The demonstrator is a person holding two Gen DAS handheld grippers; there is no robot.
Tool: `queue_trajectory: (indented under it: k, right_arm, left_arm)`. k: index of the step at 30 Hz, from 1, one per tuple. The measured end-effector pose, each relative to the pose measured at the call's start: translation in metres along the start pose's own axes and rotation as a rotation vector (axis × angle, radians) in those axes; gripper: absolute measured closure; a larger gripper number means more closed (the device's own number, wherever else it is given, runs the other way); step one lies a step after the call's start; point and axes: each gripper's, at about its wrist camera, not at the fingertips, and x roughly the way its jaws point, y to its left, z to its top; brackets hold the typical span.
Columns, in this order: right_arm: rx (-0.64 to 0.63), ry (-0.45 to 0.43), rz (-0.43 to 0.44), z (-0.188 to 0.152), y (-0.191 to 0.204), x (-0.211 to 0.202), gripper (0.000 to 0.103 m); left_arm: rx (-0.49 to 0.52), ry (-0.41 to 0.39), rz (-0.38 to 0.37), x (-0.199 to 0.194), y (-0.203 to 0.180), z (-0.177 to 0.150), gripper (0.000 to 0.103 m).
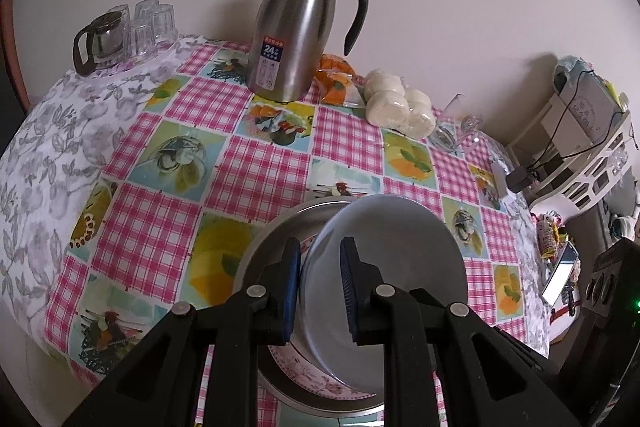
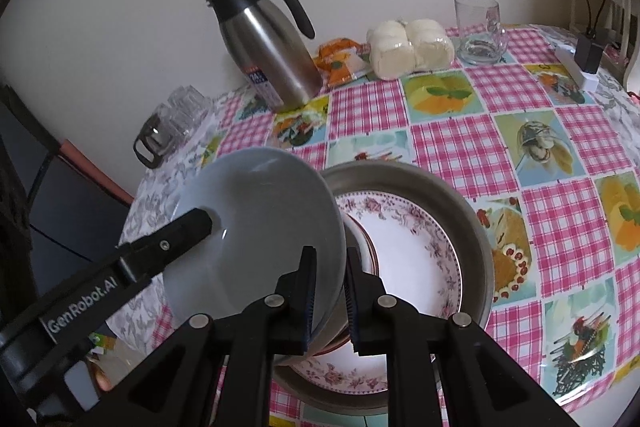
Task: Organize plates and bowls
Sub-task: 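Lower the white round bowl onto the stacked bowls in the basin, then open the right tool and release the white round bowl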
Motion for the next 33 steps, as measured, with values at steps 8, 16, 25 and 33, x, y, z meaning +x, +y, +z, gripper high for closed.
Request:
queue_trajectory:
  k: [8,16,25,33]
  right_arm:
    - [-0.019,0.009,-0.03,0.001,0.006,0.002,0.084]
    - [-0.047,-0.033,-0.028,0.003,0.013,-0.009,0.067]
    - [-0.033,-0.093,-0.019,0.009,0.003,-0.022,0.061]
    - [0.084,-0.025,0.01,0.01,-0.031,0.004,0.056]
  left_arm:
    - [-0.027,0.022,0.009,0.009,0.008,0.0,0.084]
    - [-0.02,0.017,-0.007,0.011,0.005,0.0,0.084]
    - [-0.033,0.021,0.002,0.013,0.007,0.001,0.084]
    - [-0.042,0.025,0.007,0.015,0.008,0.001,0.084]
